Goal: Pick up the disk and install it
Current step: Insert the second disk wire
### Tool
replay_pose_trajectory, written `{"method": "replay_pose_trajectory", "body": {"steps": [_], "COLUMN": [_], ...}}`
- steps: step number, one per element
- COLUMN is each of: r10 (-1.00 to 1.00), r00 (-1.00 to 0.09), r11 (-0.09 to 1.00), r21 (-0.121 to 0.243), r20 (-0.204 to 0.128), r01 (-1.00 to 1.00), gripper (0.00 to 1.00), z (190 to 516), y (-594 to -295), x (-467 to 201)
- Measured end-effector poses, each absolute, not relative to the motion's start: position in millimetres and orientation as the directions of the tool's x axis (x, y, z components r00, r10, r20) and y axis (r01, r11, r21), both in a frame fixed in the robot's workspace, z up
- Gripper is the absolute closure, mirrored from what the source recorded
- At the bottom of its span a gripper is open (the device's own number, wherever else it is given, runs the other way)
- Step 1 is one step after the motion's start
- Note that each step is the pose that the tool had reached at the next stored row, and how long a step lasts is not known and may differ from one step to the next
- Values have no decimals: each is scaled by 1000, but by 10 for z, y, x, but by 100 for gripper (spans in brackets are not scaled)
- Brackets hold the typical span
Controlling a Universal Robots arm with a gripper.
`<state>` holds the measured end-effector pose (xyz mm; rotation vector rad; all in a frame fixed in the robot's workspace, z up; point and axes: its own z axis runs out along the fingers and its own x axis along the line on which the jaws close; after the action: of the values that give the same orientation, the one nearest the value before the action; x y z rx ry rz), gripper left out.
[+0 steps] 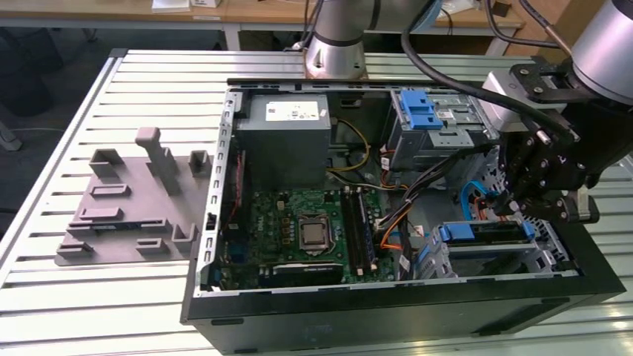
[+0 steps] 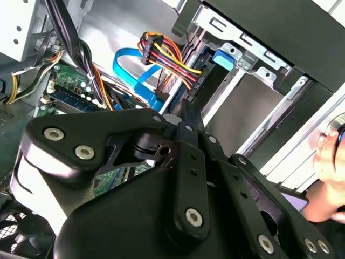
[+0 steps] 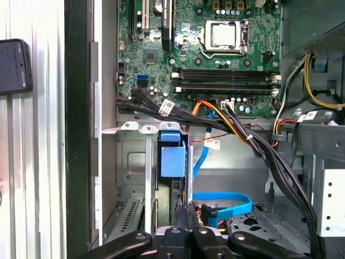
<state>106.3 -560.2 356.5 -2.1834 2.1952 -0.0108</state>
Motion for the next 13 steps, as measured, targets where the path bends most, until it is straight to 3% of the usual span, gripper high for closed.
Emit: {"method": "replay_pose_trajectory", "body": {"steps": [13], "r10": [-999], "r00": [-8], "r11": [9], "r21": [-37], "r20": [-33], "r01": [-999], "gripper": [89], "z": [3679], "y": [-5564], "x": [1045]}}
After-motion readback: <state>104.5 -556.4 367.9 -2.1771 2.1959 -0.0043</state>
